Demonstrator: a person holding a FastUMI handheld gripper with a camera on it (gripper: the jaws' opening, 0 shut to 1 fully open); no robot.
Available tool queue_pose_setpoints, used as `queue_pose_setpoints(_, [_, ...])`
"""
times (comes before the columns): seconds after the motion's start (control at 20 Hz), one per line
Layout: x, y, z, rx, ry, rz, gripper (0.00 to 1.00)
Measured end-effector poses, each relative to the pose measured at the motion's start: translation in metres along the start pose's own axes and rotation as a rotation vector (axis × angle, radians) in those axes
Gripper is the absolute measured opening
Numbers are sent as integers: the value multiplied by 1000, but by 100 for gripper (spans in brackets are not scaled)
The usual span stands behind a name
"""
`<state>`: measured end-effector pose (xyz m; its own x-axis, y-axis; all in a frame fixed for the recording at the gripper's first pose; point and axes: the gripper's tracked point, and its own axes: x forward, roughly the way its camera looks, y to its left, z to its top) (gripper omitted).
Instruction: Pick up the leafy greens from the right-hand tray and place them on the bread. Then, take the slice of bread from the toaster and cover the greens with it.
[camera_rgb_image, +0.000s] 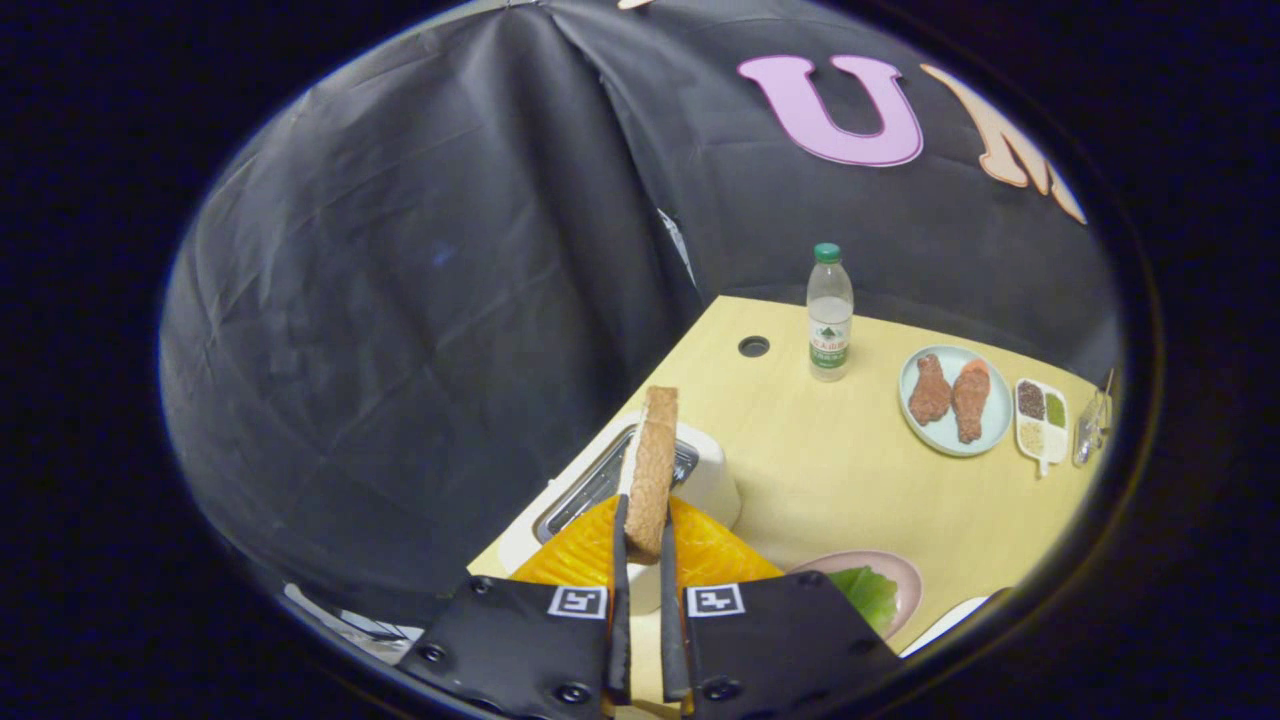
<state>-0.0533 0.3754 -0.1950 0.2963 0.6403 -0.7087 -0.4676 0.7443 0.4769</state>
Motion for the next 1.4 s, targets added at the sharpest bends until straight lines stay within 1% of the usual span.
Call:
queue_pose_setpoints(0.15, [-16,-22,-3,11,-23,-32,15])
queue_pose_setpoints(0.35, [-24,-58,-19,67,-14,-88,15])
queue_pose_setpoints(0.6, [-25,-100,-56,124,21,-164,15])
queue_pose_setpoints(0.75, [-24,-114,-76,184,37,-177,15])
queue_pose_setpoints(0.9, [-24,-134,-90,223,25,-203,15])
queue_pose_setpoints(1.15, [-24,-142,-110,353,10,-164,15])
queue_pose_setpoints(1.4, [-25,-160,-141,457,30,-171,15])
